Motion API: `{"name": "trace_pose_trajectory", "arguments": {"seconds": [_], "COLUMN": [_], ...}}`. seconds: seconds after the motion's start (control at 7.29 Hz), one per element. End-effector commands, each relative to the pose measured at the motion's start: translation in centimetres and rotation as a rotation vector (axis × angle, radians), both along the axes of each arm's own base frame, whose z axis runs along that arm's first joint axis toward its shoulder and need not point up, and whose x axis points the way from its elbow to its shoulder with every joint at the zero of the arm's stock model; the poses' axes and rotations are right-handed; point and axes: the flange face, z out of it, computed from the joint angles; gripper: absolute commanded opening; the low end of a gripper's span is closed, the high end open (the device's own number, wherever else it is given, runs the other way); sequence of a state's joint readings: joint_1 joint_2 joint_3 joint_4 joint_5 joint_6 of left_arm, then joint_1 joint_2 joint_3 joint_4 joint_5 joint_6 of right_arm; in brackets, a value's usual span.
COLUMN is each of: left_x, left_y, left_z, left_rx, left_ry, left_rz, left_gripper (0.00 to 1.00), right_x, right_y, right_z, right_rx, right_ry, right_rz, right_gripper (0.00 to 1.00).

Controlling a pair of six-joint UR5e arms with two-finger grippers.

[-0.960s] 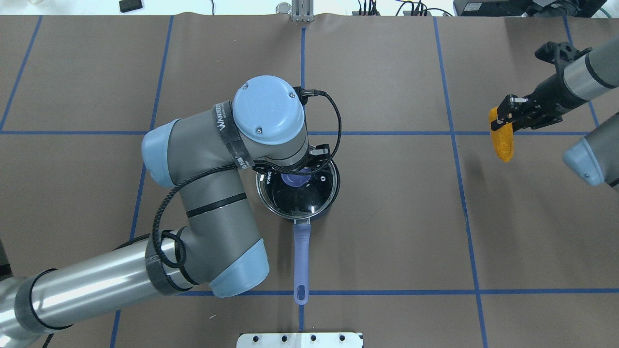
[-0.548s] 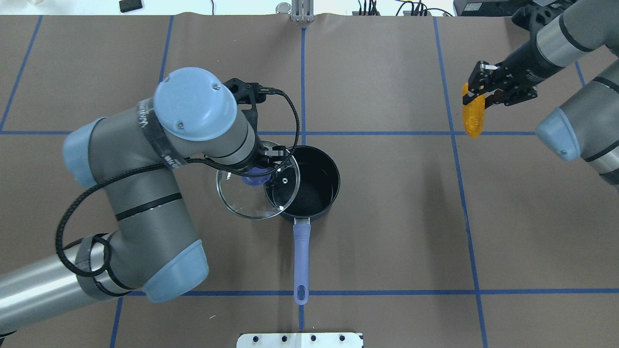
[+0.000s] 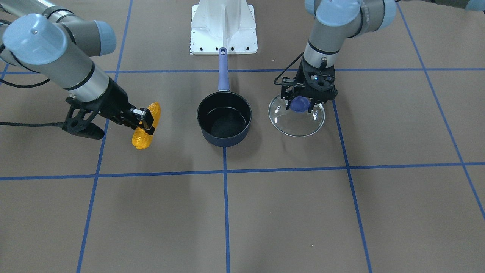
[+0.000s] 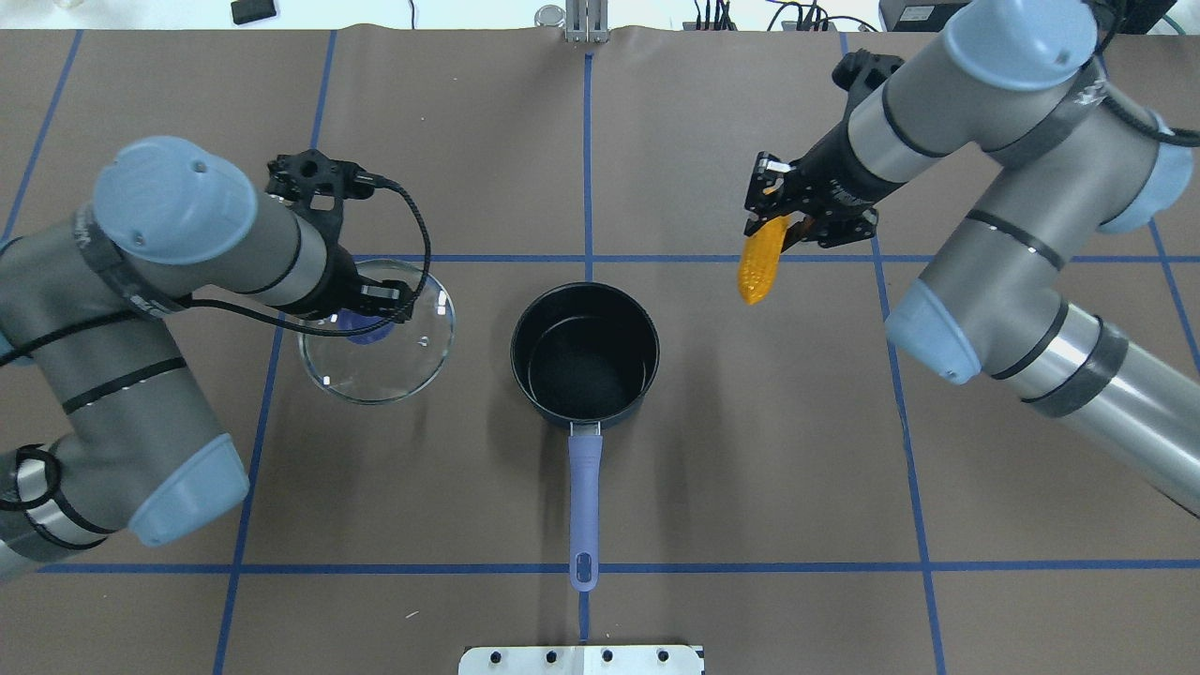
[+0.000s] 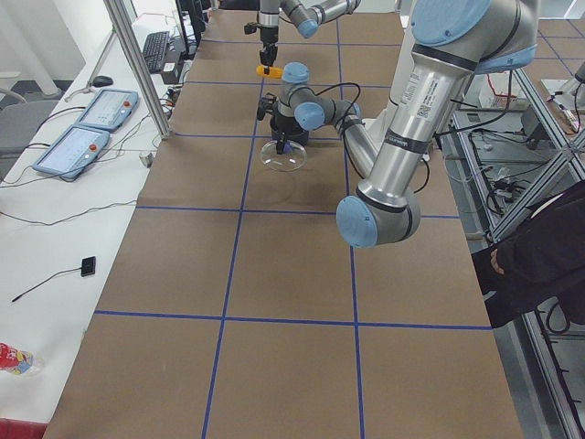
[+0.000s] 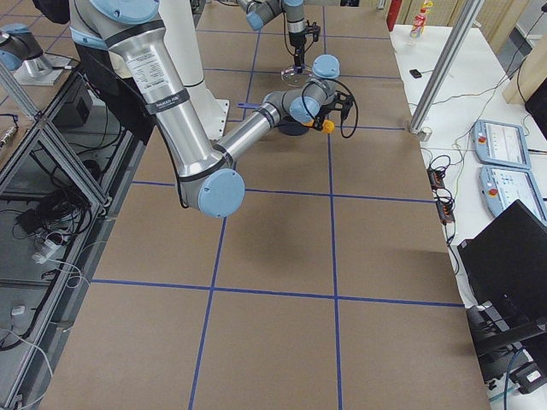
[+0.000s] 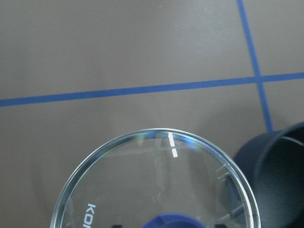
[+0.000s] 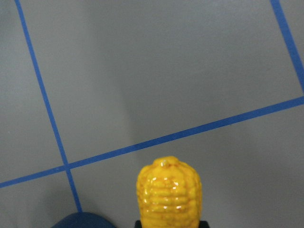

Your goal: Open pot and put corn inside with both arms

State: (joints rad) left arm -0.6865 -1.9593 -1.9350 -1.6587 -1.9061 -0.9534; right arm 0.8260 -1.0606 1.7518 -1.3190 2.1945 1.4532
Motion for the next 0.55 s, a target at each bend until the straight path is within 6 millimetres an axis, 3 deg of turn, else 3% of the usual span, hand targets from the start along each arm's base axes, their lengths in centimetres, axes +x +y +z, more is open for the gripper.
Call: {"name": "trace_pose_trajectory", "arguments": {"seconds": [0.0, 0.14, 0.41], "left_x": [-5.0, -7.3, -11.1], "left_y": [-1.1, -1.4, -1.5], "left_z": [6.6, 9.9, 15.6], "left_rx": [0.046, 0.058, 0.075], "left_ry": [-0.021, -0.017, 0.007], "left_rz": [0.042, 0.058, 0.097], "left_gripper": [0.53, 0.53, 0.53], "right_x": [-6.2, -7.8, -10.3], "right_y": [3.7, 4.6, 6.0], "right_z": [-4.9, -7.4, -10.1], "right_rx": [-0.022, -0.032, -0.024], "right_ry": [-0.003, 0.008, -0.003], "right_rz": [0.033, 0.036, 0.043], "right_gripper": [0.31, 0.31, 0.31]}}
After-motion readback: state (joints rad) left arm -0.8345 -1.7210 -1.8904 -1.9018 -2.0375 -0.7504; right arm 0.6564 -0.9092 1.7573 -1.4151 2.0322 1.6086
